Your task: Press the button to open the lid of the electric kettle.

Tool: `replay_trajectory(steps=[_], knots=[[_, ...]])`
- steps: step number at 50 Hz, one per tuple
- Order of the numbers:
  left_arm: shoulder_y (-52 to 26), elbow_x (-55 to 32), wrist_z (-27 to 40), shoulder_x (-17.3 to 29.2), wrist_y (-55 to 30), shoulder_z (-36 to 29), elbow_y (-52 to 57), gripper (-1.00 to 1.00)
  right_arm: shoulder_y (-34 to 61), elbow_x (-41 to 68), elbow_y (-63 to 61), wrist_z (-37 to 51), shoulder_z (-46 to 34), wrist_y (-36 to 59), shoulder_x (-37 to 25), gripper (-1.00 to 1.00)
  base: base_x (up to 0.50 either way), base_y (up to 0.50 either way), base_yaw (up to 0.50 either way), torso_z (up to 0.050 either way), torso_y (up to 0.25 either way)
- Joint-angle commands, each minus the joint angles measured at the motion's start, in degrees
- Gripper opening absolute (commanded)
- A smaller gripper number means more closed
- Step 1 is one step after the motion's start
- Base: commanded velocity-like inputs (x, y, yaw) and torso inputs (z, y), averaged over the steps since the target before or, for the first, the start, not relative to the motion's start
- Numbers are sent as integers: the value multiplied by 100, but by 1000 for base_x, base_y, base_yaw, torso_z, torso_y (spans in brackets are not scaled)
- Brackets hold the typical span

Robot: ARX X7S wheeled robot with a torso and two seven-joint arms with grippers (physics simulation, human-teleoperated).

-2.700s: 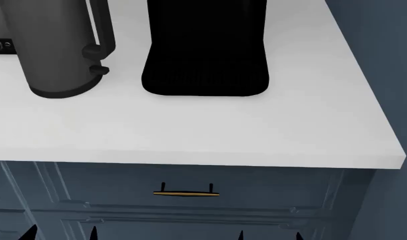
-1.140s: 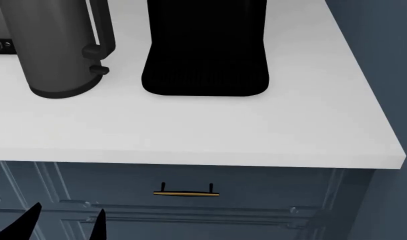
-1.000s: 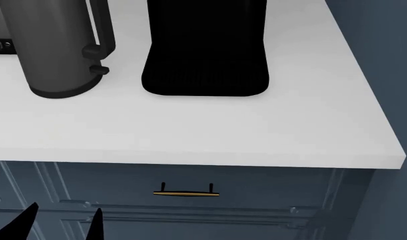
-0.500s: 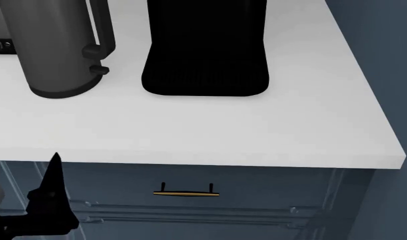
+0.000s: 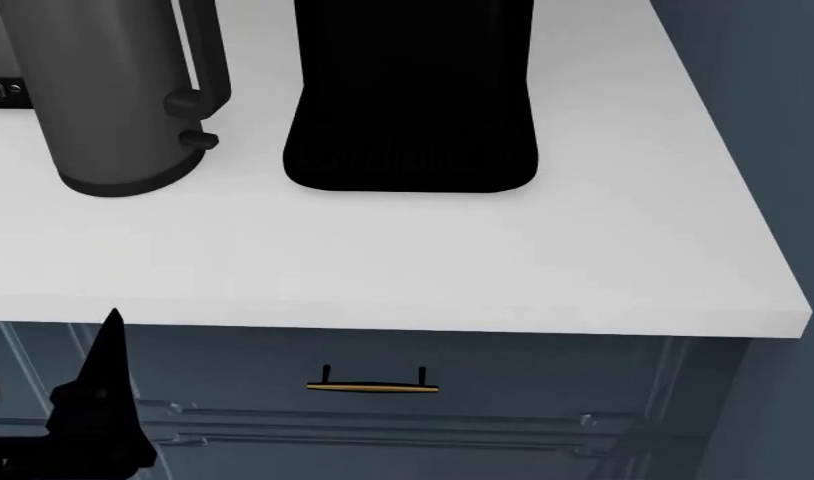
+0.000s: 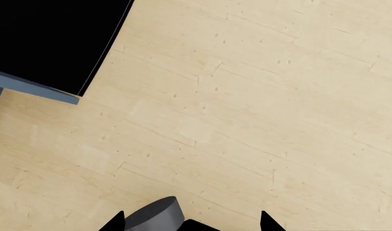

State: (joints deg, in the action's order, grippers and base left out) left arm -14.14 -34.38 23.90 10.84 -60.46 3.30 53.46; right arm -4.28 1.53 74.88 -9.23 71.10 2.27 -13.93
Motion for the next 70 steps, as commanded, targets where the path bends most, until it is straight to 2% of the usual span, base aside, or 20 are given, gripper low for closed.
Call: replay_trajectory(steps=[1, 9, 16, 18, 43, 53, 56, 59, 63, 70], knots=[[131, 74, -49, 120, 256, -164, 6, 100, 12, -123, 9, 5, 110, -19, 5, 100, 0, 0, 0, 0, 0], [178, 51, -57, 148, 383, -165, 3, 100, -11, -201, 9, -93, 19, -360, 50, 100, 0, 0, 0, 0, 0], [225, 39, -70, 189, 470, -165, -54, 100, -4, -175, 9, -16, 13, -224, 31, 100, 0, 0, 0, 0, 0], [260, 160, -199, 310, 642, -336, -72, 100, -7, -182, 9, -37, -9, -260, 35, 100, 0, 0, 0, 0, 0], [433, -99, -356, 272, 1059, -226, -234, 100, -13, -162, 9, 12, -120, -234, 28, 100, 0, 0, 0, 50, 0], [340, -281, -241, 280, 876, -240, -214, 100, -14, -117, 9, -129, -107, -198, 23, 100, 0, 0, 0, 50, 0], [358, -441, -224, 171, 957, -53, -256, 100, -12, -142, 9, -60, -116, -186, 21, 100, 0, 0, 0, 50, 0], [261, -757, 148, 4, 619, 280, -361, 100, -9, -133, 9, -22, -97, -164, 19, 100, 0, 0, 0, 35, 0], [246, -670, 108, 166, 597, 108, -265, 100, -12, -154, 9, -37, -120, -209, 24, 100, 0, 0, 0, 0, 0], [-120, -839, 441, 364, -4, 13, 26, 100, -16, -167, 9, -45, -148, -242, 28, 100, 0, 0, 0, 0, 0]])
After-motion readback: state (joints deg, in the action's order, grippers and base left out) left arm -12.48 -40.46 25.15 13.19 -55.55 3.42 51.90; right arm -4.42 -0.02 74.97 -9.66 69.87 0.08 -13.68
